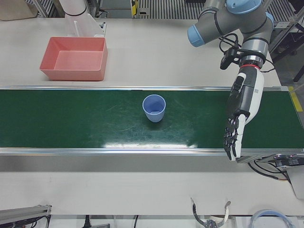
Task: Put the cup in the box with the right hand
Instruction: 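Move the right hand over the conveyor toward the approaching pale blue cup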
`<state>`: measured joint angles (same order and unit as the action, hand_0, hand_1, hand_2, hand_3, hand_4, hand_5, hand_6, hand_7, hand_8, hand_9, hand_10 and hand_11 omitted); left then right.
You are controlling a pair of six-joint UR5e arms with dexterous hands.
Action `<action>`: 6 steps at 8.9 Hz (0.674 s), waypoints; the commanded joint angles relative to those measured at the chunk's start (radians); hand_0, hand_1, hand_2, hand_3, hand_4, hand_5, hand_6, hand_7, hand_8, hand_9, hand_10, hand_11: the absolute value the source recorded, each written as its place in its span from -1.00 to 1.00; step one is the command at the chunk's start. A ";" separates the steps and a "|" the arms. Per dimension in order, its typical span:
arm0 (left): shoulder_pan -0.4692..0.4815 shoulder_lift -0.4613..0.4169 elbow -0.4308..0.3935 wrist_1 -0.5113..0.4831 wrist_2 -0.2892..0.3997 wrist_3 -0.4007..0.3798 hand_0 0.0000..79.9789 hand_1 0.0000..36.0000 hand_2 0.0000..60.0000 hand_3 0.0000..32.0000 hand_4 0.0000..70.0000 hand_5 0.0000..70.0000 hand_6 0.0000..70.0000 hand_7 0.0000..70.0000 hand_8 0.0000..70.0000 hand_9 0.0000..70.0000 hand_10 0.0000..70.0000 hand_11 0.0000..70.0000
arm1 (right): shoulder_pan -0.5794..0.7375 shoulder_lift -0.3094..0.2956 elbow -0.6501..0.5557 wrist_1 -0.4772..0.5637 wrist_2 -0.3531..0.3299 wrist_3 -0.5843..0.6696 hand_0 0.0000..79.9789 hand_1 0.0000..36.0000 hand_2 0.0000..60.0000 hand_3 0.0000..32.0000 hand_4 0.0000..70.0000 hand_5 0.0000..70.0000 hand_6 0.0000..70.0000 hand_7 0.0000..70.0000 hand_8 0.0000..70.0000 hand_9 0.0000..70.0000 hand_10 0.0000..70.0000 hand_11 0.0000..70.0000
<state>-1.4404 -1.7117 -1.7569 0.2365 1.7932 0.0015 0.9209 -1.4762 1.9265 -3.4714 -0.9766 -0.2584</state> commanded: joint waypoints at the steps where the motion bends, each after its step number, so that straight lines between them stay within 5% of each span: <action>1: 0.000 0.000 0.001 0.000 0.000 0.000 -1.00 -1.00 -1.00 -1.00 -1.00 -1.00 -1.00 -1.00 -1.00 -1.00 -1.00 -1.00 | -0.152 0.045 0.052 -0.172 0.150 0.001 0.37 -0.17 -0.90 -1.00 -0.17 -0.83 -0.82 -0.35 -0.69 -0.43 -0.95 -0.89; 2: 0.000 0.000 0.001 0.000 0.000 0.000 -1.00 -1.00 -1.00 -1.00 -1.00 -1.00 -1.00 -1.00 -1.00 -1.00 -1.00 -1.00 | -0.151 0.043 0.045 -0.173 0.150 -0.001 0.33 -0.03 -0.60 -1.00 -0.25 -0.84 -0.82 -0.34 -0.69 -0.43 -0.97 -0.91; 3: 0.000 0.000 0.001 0.000 0.000 0.000 -1.00 -1.00 -1.00 -1.00 -1.00 -1.00 -1.00 -1.00 -1.00 -1.00 -1.00 -1.00 | -0.152 0.045 0.028 -0.172 0.150 0.001 0.36 -0.21 -0.90 -1.00 -0.27 -0.84 -0.83 -0.40 -0.70 -0.45 -0.97 -0.91; 6: 0.000 0.000 0.001 0.001 0.000 0.000 -1.00 -1.00 -1.00 -1.00 -1.00 -1.00 -1.00 -1.00 -1.00 -1.00 -1.00 -1.00 | -0.152 0.065 -0.006 -0.170 0.148 0.001 0.37 -0.27 -1.00 -1.00 -0.22 -0.84 -0.83 -0.41 -0.71 -0.46 -0.96 -0.90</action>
<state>-1.4404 -1.7119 -1.7564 0.2367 1.7932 0.0015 0.7698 -1.4280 1.9442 -3.6419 -0.8284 -0.2579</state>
